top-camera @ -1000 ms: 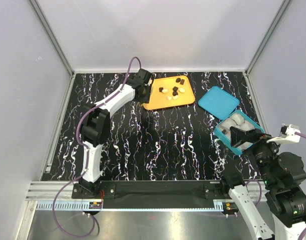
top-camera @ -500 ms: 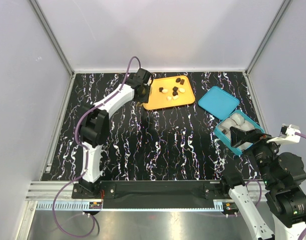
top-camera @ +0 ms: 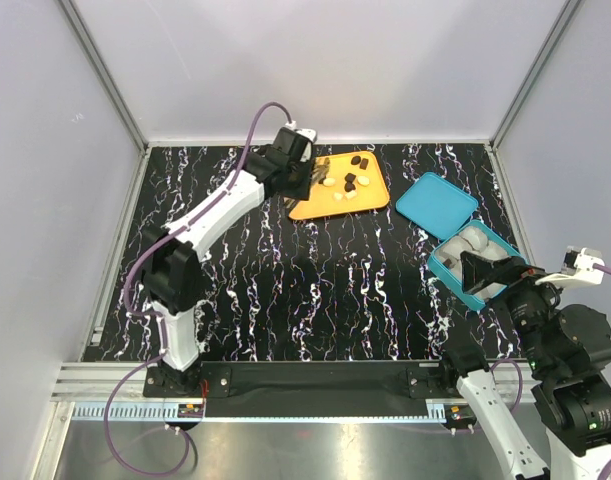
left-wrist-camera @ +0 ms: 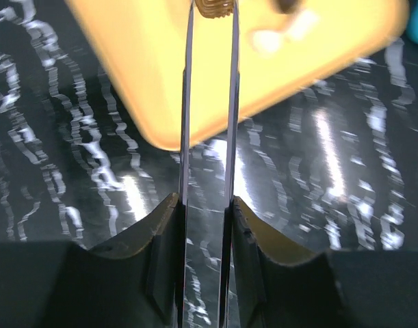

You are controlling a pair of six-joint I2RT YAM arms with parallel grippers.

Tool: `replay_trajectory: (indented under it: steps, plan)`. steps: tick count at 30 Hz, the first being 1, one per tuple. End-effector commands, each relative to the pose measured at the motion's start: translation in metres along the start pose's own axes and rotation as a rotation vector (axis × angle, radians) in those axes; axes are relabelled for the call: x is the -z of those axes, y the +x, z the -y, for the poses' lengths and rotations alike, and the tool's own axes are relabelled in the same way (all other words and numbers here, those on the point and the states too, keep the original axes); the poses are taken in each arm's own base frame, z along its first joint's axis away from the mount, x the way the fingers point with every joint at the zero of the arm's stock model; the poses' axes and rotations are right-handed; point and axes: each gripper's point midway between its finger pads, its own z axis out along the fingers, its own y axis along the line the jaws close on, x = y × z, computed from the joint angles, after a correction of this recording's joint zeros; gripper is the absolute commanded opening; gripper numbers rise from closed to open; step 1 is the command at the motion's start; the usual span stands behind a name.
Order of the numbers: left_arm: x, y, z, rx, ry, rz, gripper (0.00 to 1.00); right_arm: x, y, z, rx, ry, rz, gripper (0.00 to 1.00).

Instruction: Pack the chocolate

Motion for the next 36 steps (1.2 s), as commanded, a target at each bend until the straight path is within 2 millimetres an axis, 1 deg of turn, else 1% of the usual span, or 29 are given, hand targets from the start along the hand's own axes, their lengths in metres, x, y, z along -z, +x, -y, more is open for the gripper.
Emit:
replay_trajectory:
  steps: [1,2,3,4,5,8,9,10,11,12,13,14,15,16,17,19,20,21,22,23,25,26,27,29,30,33,36]
  plan:
    - [0.049,-0.024,0.063,-0.04,0.179,0.115,0.33,0.0,-0.017,-0.007,0.015,-0.014,0.039,1.0]
    - [0.054,-0.024,0.071,-0.045,0.194,0.122,0.33,0.0,-0.018,-0.007,0.013,-0.014,0.042,1.0]
    - [0.061,-0.017,0.093,-0.067,0.252,0.108,0.33,0.001,-0.019,-0.007,0.012,-0.016,0.047,1.0]
    - [0.067,-0.016,0.103,-0.075,0.277,0.109,0.33,0.002,-0.021,-0.006,0.009,-0.008,0.053,1.0]
    - [0.074,-0.01,0.122,-0.088,0.316,0.108,0.33,0.006,-0.024,-0.007,0.001,-0.012,0.069,1.0]
    - [0.087,-0.001,0.156,-0.11,0.404,0.099,0.33,0.015,-0.036,-0.008,-0.011,-0.025,0.125,1.0]
    - [0.097,0.003,0.175,-0.131,0.449,0.099,0.33,0.017,-0.039,-0.008,-0.013,-0.027,0.139,1.0]
    - [0.097,0.008,0.184,-0.141,0.464,0.09,0.33,0.018,-0.041,-0.008,-0.012,-0.024,0.146,1.0]
    - [0.102,0.015,0.198,-0.152,0.488,0.079,0.33,0.019,-0.044,-0.008,-0.012,-0.021,0.152,1.0]
    - [0.107,0.016,0.208,-0.161,0.513,0.08,0.33,0.02,-0.044,-0.008,-0.012,-0.022,0.15,1.0]
    - [0.104,0.021,0.216,-0.17,0.521,0.068,0.33,0.021,-0.045,-0.009,-0.014,-0.023,0.153,1.0]
    - [0.107,0.03,0.229,-0.188,0.542,0.06,0.33,0.021,-0.045,-0.009,-0.015,-0.024,0.153,1.0]
    - [0.11,0.03,0.237,-0.195,0.554,0.061,0.33,0.022,-0.046,-0.009,-0.019,-0.025,0.155,1.0]
    - [0.105,0.037,0.245,-0.206,0.562,0.042,0.33,0.023,-0.046,-0.01,-0.021,-0.032,0.155,1.0]
    - [0.109,0.045,0.256,-0.223,0.588,0.027,0.33,0.024,-0.046,-0.01,-0.026,-0.035,0.157,1.0]
    - [0.109,0.053,0.272,-0.239,0.623,0.006,0.33,0.025,-0.045,-0.011,-0.029,-0.042,0.157,1.0]
    - [0.114,0.062,0.283,-0.257,0.654,-0.018,0.33,0.027,-0.045,-0.011,-0.033,-0.046,0.16,1.0]
    - [0.11,0.068,0.289,-0.266,0.658,-0.032,0.33,0.028,-0.044,-0.011,-0.034,-0.045,0.158,1.0]
    - [0.111,0.069,0.294,-0.272,0.661,-0.03,0.33,0.028,-0.043,-0.011,-0.034,-0.046,0.157,1.0]
    - [0.113,0.076,0.3,-0.287,0.667,-0.039,0.33,0.03,-0.044,-0.011,-0.037,-0.048,0.161,1.0]
    - [0.107,0.084,0.308,-0.301,0.671,-0.055,0.33,0.031,-0.042,-0.01,-0.039,-0.048,0.16,1.0]
    - [0.11,0.087,0.314,-0.31,0.684,-0.056,0.33,0.031,-0.042,-0.01,-0.041,-0.051,0.158,1.0]
    - [0.104,0.093,0.317,-0.319,0.681,-0.07,0.33,0.031,-0.042,-0.01,-0.043,-0.05,0.16,1.0]
    - [0.104,0.095,0.324,-0.33,0.69,-0.067,0.33,0.031,-0.041,-0.011,-0.044,-0.059,0.156,1.0]
    - [0.099,0.099,0.326,-0.335,0.687,-0.075,0.33,0.032,-0.041,-0.012,-0.047,-0.062,0.156,1.0]
    - [0.092,0.103,0.333,-0.338,0.694,-0.077,0.33,0.033,-0.04,-0.012,-0.05,-0.066,0.152,1.0]
    - [0.083,0.104,0.338,-0.338,0.699,-0.071,0.33,0.034,-0.039,-0.012,-0.052,-0.069,0.151,1.0]
